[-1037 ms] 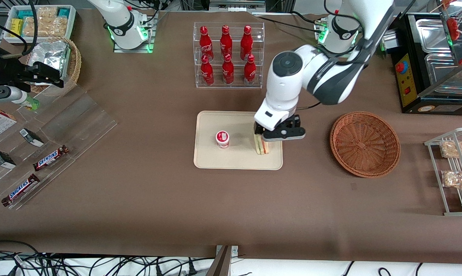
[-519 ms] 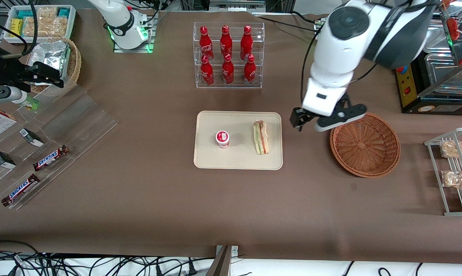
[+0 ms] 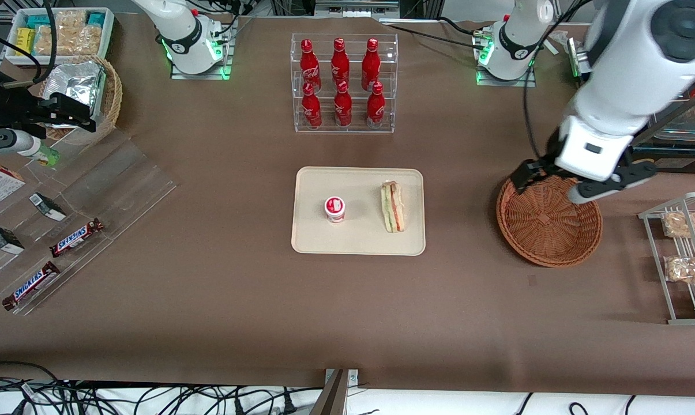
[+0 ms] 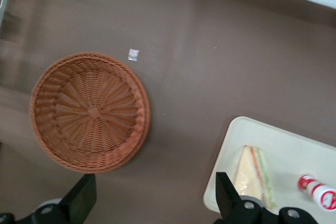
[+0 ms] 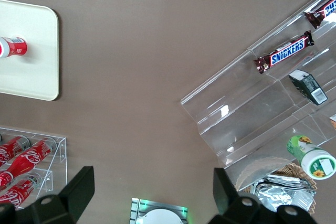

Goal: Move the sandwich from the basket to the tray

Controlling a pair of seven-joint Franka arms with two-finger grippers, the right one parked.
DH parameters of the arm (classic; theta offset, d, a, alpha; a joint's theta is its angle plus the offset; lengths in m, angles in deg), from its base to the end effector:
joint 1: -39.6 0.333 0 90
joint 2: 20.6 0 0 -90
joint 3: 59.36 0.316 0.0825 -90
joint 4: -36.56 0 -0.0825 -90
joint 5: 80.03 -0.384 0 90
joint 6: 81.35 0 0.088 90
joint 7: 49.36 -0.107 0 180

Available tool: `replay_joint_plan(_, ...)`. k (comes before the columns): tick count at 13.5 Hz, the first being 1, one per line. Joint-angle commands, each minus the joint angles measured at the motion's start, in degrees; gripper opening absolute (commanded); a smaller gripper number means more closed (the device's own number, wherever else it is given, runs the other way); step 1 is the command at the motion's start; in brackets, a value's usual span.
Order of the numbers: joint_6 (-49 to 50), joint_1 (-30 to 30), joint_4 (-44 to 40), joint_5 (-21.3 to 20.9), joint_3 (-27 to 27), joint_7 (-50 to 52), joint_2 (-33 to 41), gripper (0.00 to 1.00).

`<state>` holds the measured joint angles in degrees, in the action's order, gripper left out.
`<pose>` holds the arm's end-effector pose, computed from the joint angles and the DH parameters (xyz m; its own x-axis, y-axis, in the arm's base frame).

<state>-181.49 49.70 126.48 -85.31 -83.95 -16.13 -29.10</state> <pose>0.5953 -0.1281 0.5619 0.9485 0.3125 0.0527 0.3130 -0.9498 -0.0011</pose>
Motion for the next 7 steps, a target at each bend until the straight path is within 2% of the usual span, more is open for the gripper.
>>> replay_joint_plan(1, 3.5, -3.1, -0.3, 5.2, 9.1, -11.8, 3.0, 1.00)
replay_joint_plan(5, 6.1, -3.9, -0.4, 7.3, 15.7, -25.7, 4.8, 1.00)
replay_joint_plan(7, 6.9, -4.0, -0.2, 8.2, 17.2, -33.5, 5.5, 1.00)
